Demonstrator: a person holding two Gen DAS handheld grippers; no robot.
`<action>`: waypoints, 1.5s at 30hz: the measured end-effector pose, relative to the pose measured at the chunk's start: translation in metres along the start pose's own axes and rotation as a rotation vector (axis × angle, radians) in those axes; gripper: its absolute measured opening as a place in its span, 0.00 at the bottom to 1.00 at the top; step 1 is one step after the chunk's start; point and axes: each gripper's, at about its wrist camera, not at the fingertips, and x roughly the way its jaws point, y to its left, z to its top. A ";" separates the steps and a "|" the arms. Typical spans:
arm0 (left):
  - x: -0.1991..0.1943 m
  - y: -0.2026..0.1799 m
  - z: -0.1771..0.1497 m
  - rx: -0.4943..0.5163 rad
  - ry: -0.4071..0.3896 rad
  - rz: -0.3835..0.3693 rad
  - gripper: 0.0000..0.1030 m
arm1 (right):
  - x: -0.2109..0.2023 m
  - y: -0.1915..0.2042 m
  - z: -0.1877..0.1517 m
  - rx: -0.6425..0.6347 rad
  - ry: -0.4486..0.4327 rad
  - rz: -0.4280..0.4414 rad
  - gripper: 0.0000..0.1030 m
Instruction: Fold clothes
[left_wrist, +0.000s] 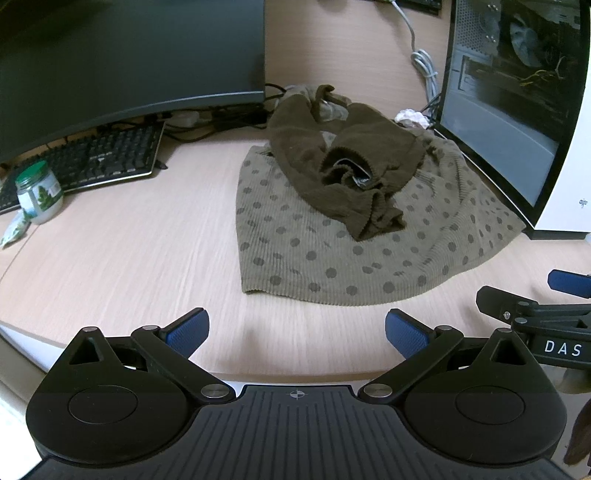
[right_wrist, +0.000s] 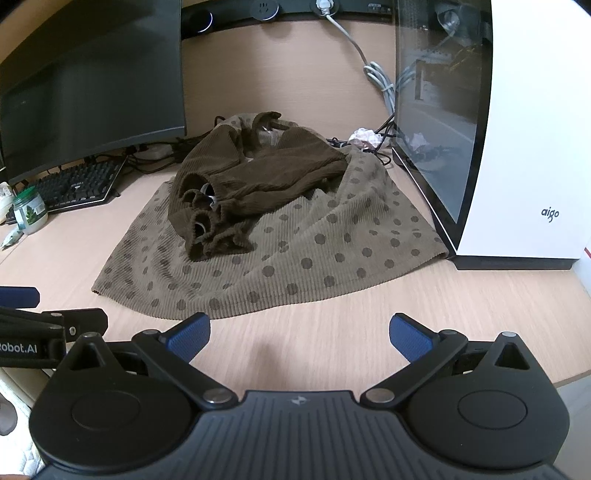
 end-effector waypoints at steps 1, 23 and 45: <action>0.000 0.000 0.000 0.000 0.000 -0.001 1.00 | 0.000 0.001 0.000 0.000 0.001 0.000 1.00; 0.025 0.048 0.013 -0.011 0.034 -0.085 1.00 | 0.021 0.031 0.015 0.036 0.029 -0.060 1.00; 0.088 0.143 0.120 -0.024 0.101 -0.553 1.00 | 0.049 0.077 0.084 0.258 0.083 -0.218 1.00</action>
